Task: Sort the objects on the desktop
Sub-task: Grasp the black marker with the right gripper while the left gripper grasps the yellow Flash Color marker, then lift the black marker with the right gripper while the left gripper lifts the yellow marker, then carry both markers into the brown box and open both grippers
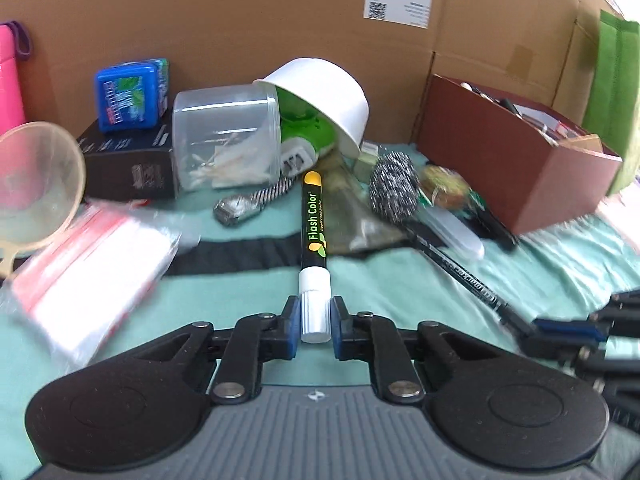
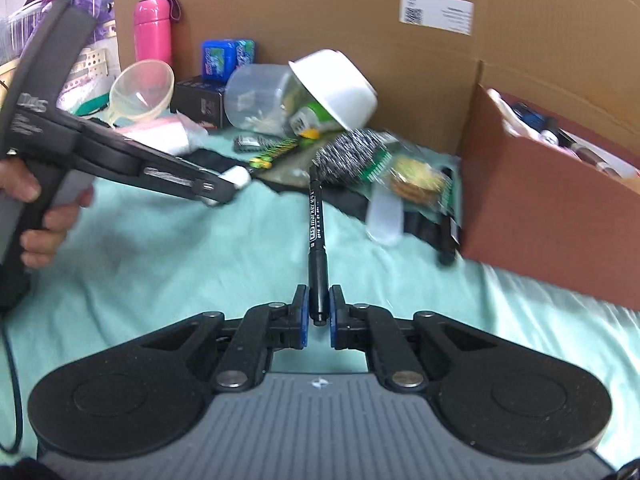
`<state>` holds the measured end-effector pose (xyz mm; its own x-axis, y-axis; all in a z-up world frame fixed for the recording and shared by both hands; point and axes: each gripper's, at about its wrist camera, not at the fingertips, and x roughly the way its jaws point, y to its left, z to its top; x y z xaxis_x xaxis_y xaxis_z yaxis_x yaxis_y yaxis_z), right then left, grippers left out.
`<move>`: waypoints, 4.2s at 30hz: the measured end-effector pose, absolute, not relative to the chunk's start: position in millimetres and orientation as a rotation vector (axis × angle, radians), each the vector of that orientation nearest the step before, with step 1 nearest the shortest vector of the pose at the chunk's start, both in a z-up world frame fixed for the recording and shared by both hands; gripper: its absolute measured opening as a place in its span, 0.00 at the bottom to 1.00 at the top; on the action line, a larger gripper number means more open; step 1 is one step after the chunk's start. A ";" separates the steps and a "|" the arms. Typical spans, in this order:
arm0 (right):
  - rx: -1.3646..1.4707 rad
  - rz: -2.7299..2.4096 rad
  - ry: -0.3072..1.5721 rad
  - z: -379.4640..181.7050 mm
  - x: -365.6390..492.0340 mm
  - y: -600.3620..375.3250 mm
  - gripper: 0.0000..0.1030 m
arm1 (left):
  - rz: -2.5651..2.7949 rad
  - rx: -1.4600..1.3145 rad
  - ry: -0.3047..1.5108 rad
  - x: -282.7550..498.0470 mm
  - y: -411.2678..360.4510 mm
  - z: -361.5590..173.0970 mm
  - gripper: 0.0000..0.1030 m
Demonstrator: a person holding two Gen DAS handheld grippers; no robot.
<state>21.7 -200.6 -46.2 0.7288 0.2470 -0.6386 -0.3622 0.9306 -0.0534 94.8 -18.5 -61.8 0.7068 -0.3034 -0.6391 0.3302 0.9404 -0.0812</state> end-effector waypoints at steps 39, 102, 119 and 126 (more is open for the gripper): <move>-0.125 0.306 0.686 -51.0 52.7 -204.0 0.20 | -0.269 0.126 0.759 122.4 -46.3 -57.7 0.24; -0.105 -0.013 0.328 33.1 136.7 -414.3 0.08 | -0.654 -0.112 0.603 194.4 -266.6 30.1 0.15; 0.015 -0.100 0.301 20.7 112.3 -406.9 0.89 | -0.597 -0.055 0.437 161.5 -257.2 32.9 1.00; 0.022 -0.134 0.321 18.0 96.6 -395.1 0.92 | -0.538 -0.033 0.466 147.5 -251.8 29.2 1.00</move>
